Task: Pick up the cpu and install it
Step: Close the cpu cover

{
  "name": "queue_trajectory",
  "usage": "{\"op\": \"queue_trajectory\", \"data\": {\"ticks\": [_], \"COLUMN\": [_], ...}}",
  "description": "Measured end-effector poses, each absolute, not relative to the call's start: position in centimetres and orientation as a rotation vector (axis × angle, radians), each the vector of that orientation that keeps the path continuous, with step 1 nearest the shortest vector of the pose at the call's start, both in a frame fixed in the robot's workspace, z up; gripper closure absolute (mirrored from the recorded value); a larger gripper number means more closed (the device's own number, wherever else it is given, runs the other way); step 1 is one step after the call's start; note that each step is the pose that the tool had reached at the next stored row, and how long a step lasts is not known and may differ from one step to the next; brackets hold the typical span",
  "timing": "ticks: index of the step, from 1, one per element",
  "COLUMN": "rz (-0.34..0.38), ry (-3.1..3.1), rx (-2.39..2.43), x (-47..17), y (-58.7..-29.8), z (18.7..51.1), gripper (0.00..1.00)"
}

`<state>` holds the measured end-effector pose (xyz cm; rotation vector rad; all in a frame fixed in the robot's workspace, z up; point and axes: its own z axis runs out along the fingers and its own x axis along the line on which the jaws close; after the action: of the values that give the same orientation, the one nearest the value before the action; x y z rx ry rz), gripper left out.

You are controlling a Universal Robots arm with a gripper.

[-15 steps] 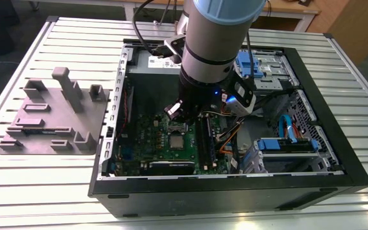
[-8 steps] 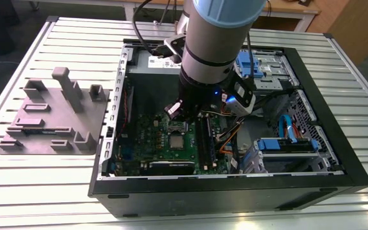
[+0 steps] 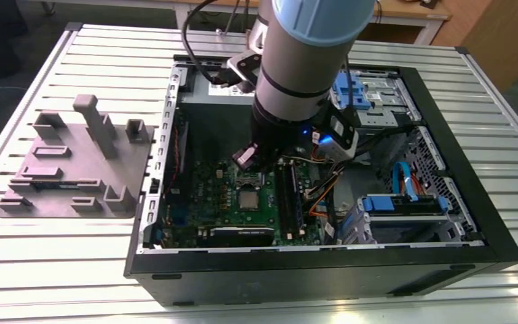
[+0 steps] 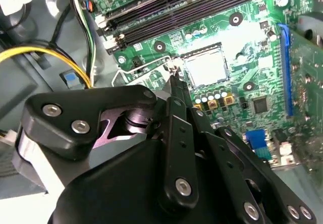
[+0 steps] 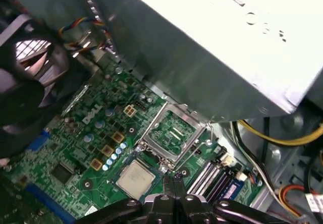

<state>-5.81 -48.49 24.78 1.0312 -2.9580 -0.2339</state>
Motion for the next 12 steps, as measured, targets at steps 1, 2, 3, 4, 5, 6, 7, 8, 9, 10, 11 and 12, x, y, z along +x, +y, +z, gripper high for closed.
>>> {"op": "queue_trajectory", "data": {"ticks": [1,2,3,4,5,6,7,8,9,10,11,12], "rz": [-0.240,-0.246,-0.248,-0.248,-0.249,-0.250,-0.250,-0.252,-0.253,-0.254,-0.256,-0.258], "ry": [-2.956,-2.955,-2.955,-2.954,-2.954,-2.954,-2.953,-2.953,-2.952,-2.949,-2.941,-2.930], "rx": [1.039,1.043,1.045,1.046,1.047,1.048,1.049,1.050,1.052,1.059,1.079,1.104], "x": [-5.7,-5.5,-5.3,-5.1,-4.9,-4.8,-4.7,-4.6,-4.5,-4.5,-4.5,-4.5], "y": [-48.5,-48.5,-48.5,-48.4,-48.4,-48.3,-48.2,-48.1,-48.0,-48.0,-48.0,-48.0], "z": [24.8,24.7,24.7,24.6,24.6,24.6,24.6,24.5,24.5,24.4,24.4,24.4], "gripper": [0.90,0.90,0.90,0.90,0.90,0.90,0.90,0.90,0.90,0.90,0.90,0.90]}}
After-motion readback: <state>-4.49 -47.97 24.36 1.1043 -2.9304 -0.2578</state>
